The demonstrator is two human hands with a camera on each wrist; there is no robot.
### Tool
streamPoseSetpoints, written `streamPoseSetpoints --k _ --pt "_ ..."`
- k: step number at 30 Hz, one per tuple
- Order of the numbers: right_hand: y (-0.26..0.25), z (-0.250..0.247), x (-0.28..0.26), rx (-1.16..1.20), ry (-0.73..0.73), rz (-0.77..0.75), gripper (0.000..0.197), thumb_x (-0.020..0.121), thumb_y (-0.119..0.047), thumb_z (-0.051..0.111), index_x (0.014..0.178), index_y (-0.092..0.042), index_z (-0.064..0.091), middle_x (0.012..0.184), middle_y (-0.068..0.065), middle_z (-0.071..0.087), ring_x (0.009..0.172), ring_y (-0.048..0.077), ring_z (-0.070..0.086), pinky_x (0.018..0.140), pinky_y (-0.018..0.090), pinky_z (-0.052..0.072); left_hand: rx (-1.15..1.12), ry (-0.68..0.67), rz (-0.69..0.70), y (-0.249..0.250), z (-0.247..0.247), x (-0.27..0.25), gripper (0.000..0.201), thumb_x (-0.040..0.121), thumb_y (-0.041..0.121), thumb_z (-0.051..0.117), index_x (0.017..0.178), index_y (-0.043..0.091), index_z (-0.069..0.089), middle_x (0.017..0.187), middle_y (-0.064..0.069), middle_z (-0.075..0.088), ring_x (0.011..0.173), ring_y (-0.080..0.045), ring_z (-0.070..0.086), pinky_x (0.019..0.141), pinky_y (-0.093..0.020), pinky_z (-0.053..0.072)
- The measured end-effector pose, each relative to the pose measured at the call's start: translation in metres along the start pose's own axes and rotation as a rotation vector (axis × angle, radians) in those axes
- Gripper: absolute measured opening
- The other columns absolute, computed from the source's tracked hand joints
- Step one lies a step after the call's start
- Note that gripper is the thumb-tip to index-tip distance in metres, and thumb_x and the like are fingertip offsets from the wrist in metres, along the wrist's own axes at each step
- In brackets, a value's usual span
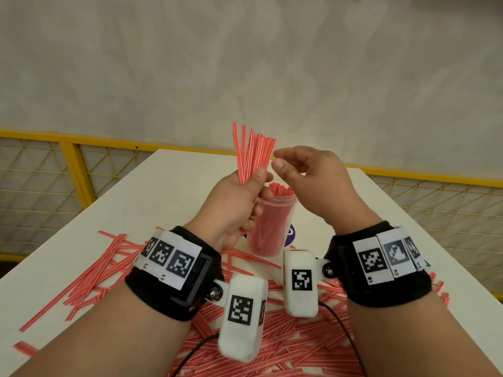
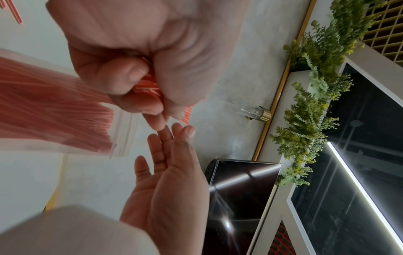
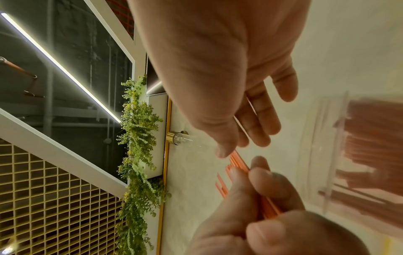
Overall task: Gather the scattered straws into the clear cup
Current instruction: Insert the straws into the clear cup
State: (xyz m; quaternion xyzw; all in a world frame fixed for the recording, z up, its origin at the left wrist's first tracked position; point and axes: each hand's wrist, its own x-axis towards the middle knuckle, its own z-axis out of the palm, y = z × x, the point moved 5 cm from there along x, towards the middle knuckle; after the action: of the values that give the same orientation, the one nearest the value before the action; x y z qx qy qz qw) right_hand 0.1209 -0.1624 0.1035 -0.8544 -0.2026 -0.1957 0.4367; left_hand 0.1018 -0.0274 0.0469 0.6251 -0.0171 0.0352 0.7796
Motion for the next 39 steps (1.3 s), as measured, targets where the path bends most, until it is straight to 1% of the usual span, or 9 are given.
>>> streamPoseSetpoints --k 3,7,11,15,19,23,29,34,39 --pt "0.0025 -0.0018 0.0011 0.147 0.068 0.079 0.034 0.088 -0.035 0.068 0.118 -0.02 0.065 0.086 -0.004 0.072 0.082 0.01 0.068 0.078 0.027 0.053 0.013 -0.065 -0.017 -0.0012 0.0051 -0.0027 0.023 0.096 0.039 0.054 0.099 0.019 0.065 0.065 0.007 0.063 0.045 -0.005 0.044 0.035 -0.015 0.026" --pt "0.0014 0.0015 -0.0009 0.315 0.052 0.106 0.033 0.084 -0.024 0.074 0.115 -0.02 0.063 0.068 -0.006 0.072 0.066 0.003 0.068 0.073 0.025 0.052 0.026 -0.109 -0.022 -0.0007 0.0079 -0.0038 0.02 0.094 0.04 0.057 0.098 0.023 0.065 0.065 0.007 0.065 0.044 -0.005 0.045 0.036 -0.014 0.027" --pt "0.0027 0.0007 -0.0005 0.297 0.093 0.107 0.036 0.082 -0.019 0.075 0.116 -0.022 0.061 0.061 -0.008 0.068 0.061 0.004 0.065 0.068 0.026 0.051 0.006 -0.112 -0.019 0.0002 0.0087 -0.0043 0.022 0.094 0.042 0.057 0.097 0.023 0.065 0.068 0.004 0.068 0.044 -0.007 0.046 0.035 -0.015 0.027" --pt "0.0031 -0.0001 -0.0009 0.297 0.12 0.119 0.036 0.082 -0.017 0.075 0.115 -0.026 0.061 0.062 -0.003 0.067 0.062 0.011 0.064 0.072 0.035 0.056 0.014 -0.08 0.002 0.0009 0.0075 -0.0039 0.019 0.097 0.039 0.053 0.101 0.022 0.06 0.072 0.002 0.071 0.045 -0.008 0.048 0.035 -0.015 0.028" --pt "0.0026 0.0015 -0.0007 0.304 0.138 0.123 0.034 0.084 -0.015 0.072 0.115 -0.023 0.061 0.067 0.006 0.065 0.062 0.015 0.061 0.077 0.042 0.057 0.037 -0.07 0.014 0.0011 0.0072 -0.0033 0.018 0.099 0.037 0.052 0.103 0.022 0.06 0.072 0.002 0.071 0.045 -0.008 0.05 0.035 -0.015 0.029" --pt "0.0003 0.0055 -0.0022 0.328 0.088 0.13 0.04 0.085 -0.016 0.072 0.121 -0.025 0.058 0.073 0.012 0.069 0.076 0.025 0.07 0.077 0.041 0.058 0.062 -0.062 0.045 0.0022 0.0064 -0.0026 0.017 0.098 0.036 0.053 0.102 0.021 0.061 0.07 0.003 0.071 0.045 -0.009 0.05 0.034 -0.016 0.03" --pt "-0.0014 0.0032 -0.0026 0.333 0.12 0.093 0.042 0.084 -0.011 0.072 0.119 -0.028 0.058 0.073 0.015 0.068 0.072 0.024 0.069 0.081 0.042 0.057 0.079 -0.061 0.08 0.0053 0.0065 -0.0037 0.021 0.095 0.04 0.056 0.104 0.022 0.064 0.072 0.003 0.072 0.049 -0.009 0.056 0.034 -0.018 0.033" --pt "-0.0008 0.0014 -0.0023 0.357 0.13 0.093 0.039 0.084 -0.012 0.073 0.115 -0.029 0.058 0.068 0.01 0.068 0.064 0.015 0.069 0.077 0.039 0.059 0.108 -0.035 0.114 0.0077 0.0066 -0.0046 0.02 0.096 0.04 0.054 0.102 0.023 0.064 0.072 0.003 0.071 0.049 -0.009 0.056 0.035 -0.019 0.034" --pt "0.001 0.0023 -0.0016 0.374 0.115 0.1 0.036 0.084 -0.01 0.072 0.112 -0.028 0.059 0.066 0.009 0.068 0.06 0.015 0.069 0.075 0.041 0.059 0.135 -0.023 0.125 0.0081 0.0064 -0.0053 0.02 0.098 0.038 0.052 0.104 0.023 0.063 0.072 0.004 0.072 0.048 -0.009 0.054 0.036 -0.019 0.034"
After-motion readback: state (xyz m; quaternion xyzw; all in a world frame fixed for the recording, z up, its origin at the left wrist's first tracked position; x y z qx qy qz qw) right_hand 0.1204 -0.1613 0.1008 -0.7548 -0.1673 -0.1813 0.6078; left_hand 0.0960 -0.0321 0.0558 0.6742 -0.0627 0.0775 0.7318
